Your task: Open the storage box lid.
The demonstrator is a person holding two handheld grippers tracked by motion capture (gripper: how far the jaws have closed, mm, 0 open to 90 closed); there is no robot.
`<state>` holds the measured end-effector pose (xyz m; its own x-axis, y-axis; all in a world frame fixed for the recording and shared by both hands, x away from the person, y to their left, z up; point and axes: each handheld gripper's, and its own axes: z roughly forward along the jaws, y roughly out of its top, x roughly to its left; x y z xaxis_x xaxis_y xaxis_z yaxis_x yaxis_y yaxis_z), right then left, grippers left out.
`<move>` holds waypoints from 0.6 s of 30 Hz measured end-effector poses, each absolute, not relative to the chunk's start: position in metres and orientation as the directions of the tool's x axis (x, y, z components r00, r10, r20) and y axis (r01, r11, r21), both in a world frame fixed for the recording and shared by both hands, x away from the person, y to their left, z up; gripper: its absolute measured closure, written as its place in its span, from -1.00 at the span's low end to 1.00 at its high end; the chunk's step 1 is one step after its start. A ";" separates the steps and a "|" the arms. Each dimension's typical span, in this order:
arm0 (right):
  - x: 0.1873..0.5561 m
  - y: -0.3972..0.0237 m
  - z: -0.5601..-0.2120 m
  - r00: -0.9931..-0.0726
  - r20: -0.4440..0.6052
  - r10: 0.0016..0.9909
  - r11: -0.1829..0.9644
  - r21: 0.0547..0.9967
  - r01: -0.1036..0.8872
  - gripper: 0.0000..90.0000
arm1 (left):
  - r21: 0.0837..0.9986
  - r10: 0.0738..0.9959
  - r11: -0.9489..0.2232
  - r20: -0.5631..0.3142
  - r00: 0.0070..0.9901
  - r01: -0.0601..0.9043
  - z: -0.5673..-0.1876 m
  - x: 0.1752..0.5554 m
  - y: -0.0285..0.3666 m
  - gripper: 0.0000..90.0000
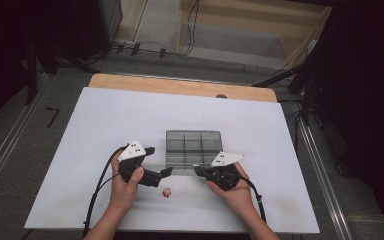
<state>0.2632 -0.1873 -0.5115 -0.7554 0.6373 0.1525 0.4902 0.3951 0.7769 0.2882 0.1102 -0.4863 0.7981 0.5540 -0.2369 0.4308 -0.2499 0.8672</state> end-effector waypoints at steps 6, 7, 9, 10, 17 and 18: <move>0.262 -0.187 -0.505 -0.767 0.143 0.625 0.393 0.791 0.468 0.95 | 0.870 0.554 -0.242 -0.240 0.797 0.430 -0.484 0.288 0.112 -1.00; 0.262 -0.187 -0.505 -0.767 0.143 0.625 0.393 0.791 0.468 0.95 | 0.870 0.556 -0.244 -0.237 0.797 0.429 -0.484 0.288 0.112 -1.00; 0.262 -0.187 -0.504 -0.768 0.146 0.623 0.393 0.791 0.469 0.95 | 0.871 0.554 -0.241 -0.237 0.798 0.427 -0.484 0.288 0.113 -1.00; 0.263 -0.188 -0.503 -0.767 0.151 0.624 0.388 0.792 0.471 0.95 | 0.872 0.553 -0.239 -0.239 0.798 0.427 -0.484 0.288 0.113 -1.00; 0.266 -0.186 -0.498 -0.765 0.150 0.627 0.380 0.798 0.468 0.95 | 0.874 0.556 -0.226 -0.247 0.794 0.431 -0.482 0.289 0.115 -1.00; 0.266 -0.186 -0.497 -0.765 0.152 0.625 0.376 0.801 0.466 0.95 | 0.874 0.555 -0.222 -0.251 0.793 0.432 -0.482 0.289 0.115 -1.00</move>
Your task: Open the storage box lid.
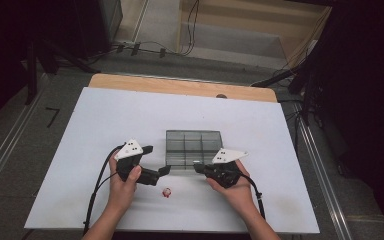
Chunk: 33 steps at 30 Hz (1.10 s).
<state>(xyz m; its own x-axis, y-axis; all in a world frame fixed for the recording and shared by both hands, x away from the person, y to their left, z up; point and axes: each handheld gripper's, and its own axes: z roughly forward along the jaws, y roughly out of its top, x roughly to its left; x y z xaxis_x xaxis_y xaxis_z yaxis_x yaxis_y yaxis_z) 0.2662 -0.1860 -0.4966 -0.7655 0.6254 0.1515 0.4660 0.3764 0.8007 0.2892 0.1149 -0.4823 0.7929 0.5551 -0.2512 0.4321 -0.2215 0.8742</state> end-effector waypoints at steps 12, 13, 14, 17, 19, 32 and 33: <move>0.271 -0.187 -0.480 -0.762 0.153 0.629 0.363 0.810 0.461 0.95 | 0.879 0.559 -0.211 -0.250 0.790 0.427 -0.476 0.292 0.111 -0.98; 0.273 -0.187 -0.477 -0.760 0.156 0.631 0.357 0.811 0.464 0.95 | 0.879 0.559 -0.215 -0.248 0.791 0.427 -0.476 0.292 0.110 -0.98; 0.274 -0.187 -0.476 -0.759 0.160 0.632 0.355 0.810 0.466 0.95 | 0.880 0.564 -0.223 -0.234 0.792 0.419 -0.474 0.292 0.108 -0.98; 0.277 -0.186 -0.473 -0.753 0.171 0.635 0.341 0.813 0.472 0.95 | 0.881 0.567 -0.218 -0.237 0.789 0.421 -0.472 0.293 0.107 -0.98; 0.279 -0.186 -0.470 -0.752 0.173 0.636 0.337 0.815 0.472 0.95 | 0.879 0.577 -0.214 -0.237 0.782 0.425 -0.472 0.294 0.106 -0.98; 0.296 -0.184 -0.450 -0.744 0.155 0.650 0.324 0.829 0.456 0.95 | 0.872 0.654 -0.269 -0.146 0.742 0.409 -0.462 0.320 0.094 -0.72; 0.297 -0.184 -0.449 -0.746 0.150 0.649 0.325 0.832 0.450 0.95 | 0.871 0.660 -0.281 -0.130 0.740 0.403 -0.462 0.323 0.093 -0.68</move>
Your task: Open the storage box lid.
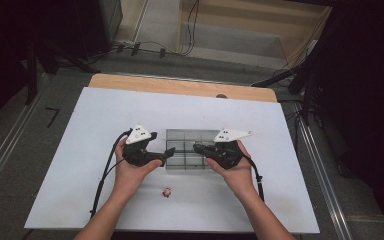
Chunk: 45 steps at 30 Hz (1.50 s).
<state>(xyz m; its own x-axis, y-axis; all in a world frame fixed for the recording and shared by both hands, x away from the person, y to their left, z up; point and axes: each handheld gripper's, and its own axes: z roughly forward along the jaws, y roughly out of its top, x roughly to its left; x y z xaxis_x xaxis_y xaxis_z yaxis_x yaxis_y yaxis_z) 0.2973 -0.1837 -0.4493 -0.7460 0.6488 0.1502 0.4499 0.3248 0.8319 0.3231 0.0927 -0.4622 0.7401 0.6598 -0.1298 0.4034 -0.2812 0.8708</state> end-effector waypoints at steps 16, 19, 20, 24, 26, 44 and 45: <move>0.311 -0.194 -0.440 -0.734 0.111 0.670 0.320 0.849 0.420 0.87 | 0.880 0.688 -0.299 -0.070 0.722 0.370 -0.459 0.349 0.083 0.03; 0.308 -0.205 -0.438 -0.752 0.124 0.647 0.315 0.855 0.411 0.67 | 0.883 0.684 -0.298 -0.068 0.726 0.363 -0.460 0.350 0.082 0.17; 0.308 -0.205 -0.438 -0.752 0.124 0.647 0.315 0.855 0.411 0.67 | 0.884 0.683 -0.296 -0.070 0.727 0.363 -0.460 0.350 0.082 0.17; 0.300 -0.223 -0.440 -0.762 0.131 0.635 0.303 0.865 0.401 0.36 | 0.887 0.682 -0.286 -0.077 0.727 0.362 -0.461 0.352 0.083 0.31; 0.297 -0.235 -0.444 -0.754 0.138 0.642 0.294 0.864 0.408 0.22 | 0.889 0.678 -0.284 -0.079 0.731 0.360 -0.461 0.353 0.082 0.36; 0.340 -0.265 -0.463 -0.636 0.121 0.762 0.223 0.873 0.434 -0.02 | 0.900 0.681 -0.244 -0.106 0.724 0.362 -0.467 0.362 0.082 0.36; 0.343 -0.263 -0.465 -0.642 0.124 0.757 0.224 0.873 0.433 0.00 | 0.900 0.681 -0.241 -0.109 0.725 0.362 -0.467 0.363 0.082 0.36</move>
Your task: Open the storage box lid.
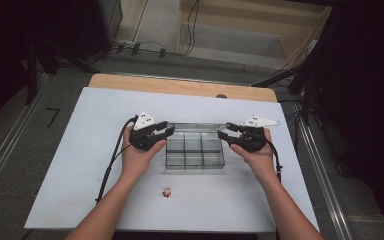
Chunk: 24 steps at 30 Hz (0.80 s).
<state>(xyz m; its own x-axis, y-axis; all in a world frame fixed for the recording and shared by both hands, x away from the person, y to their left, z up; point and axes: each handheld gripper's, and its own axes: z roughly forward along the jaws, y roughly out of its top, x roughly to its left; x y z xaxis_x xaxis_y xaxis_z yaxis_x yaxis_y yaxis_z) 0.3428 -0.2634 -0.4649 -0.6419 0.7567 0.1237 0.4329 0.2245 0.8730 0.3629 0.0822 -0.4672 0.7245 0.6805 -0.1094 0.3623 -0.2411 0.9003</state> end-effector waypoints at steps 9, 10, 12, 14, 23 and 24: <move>0.362 -0.255 -0.472 -0.669 0.100 0.737 0.220 0.899 0.378 0.26 | 0.899 0.685 -0.200 -0.156 0.712 0.390 -0.467 0.375 0.079 0.42; 0.363 -0.256 -0.471 -0.667 0.108 0.737 0.216 0.898 0.383 0.30 | 0.898 0.686 -0.192 -0.166 0.709 0.396 -0.467 0.377 0.079 0.42; 0.365 -0.259 -0.471 -0.659 0.126 0.742 0.193 0.900 0.390 0.40 | 0.895 0.686 -0.180 -0.183 0.704 0.408 -0.467 0.380 0.078 0.42; 0.368 -0.261 -0.472 -0.657 0.140 0.741 0.181 0.900 0.396 0.44 | 0.895 0.690 -0.174 -0.187 0.699 0.412 -0.467 0.382 0.078 0.44; 0.372 -0.264 -0.469 -0.625 0.157 0.764 0.165 0.890 0.426 0.57 | 0.881 0.697 -0.169 -0.211 0.685 0.442 -0.465 0.397 0.072 0.56; 0.372 -0.266 -0.468 -0.616 0.181 0.767 0.141 0.888 0.437 0.59 | 0.879 0.696 -0.167 -0.215 0.685 0.446 -0.465 0.399 0.071 0.58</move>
